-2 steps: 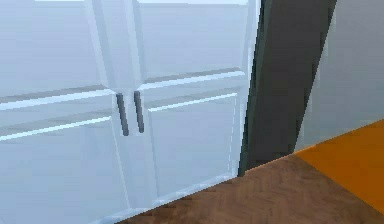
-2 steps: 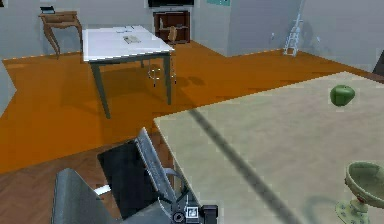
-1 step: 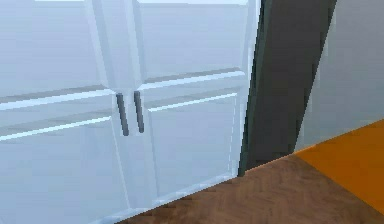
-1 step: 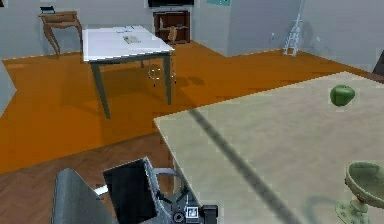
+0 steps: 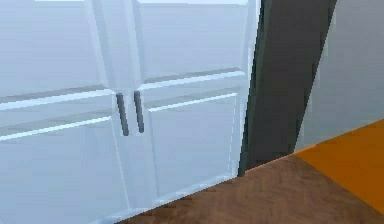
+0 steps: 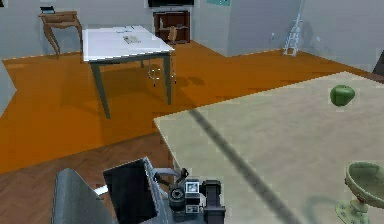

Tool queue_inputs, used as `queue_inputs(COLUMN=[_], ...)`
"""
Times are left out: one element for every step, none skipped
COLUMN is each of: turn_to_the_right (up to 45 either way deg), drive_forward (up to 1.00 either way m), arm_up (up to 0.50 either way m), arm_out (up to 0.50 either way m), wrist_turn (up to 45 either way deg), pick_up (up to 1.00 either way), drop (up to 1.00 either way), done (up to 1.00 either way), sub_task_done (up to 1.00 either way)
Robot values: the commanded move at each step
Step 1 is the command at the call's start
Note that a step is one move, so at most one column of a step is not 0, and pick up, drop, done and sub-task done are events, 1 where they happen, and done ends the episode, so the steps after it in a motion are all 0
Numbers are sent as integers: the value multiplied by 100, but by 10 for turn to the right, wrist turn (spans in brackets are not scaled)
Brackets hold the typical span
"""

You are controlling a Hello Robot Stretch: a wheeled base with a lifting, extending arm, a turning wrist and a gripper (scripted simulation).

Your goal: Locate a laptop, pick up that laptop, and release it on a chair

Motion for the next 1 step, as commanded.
queue_inputs(turn_to_the_right=[0], drive_forward=[0], arm_up=[0], arm_out=[-8], wrist_turn=[0], pick_up=[0], drop=[0], done=[0], sub_task_done=[0])
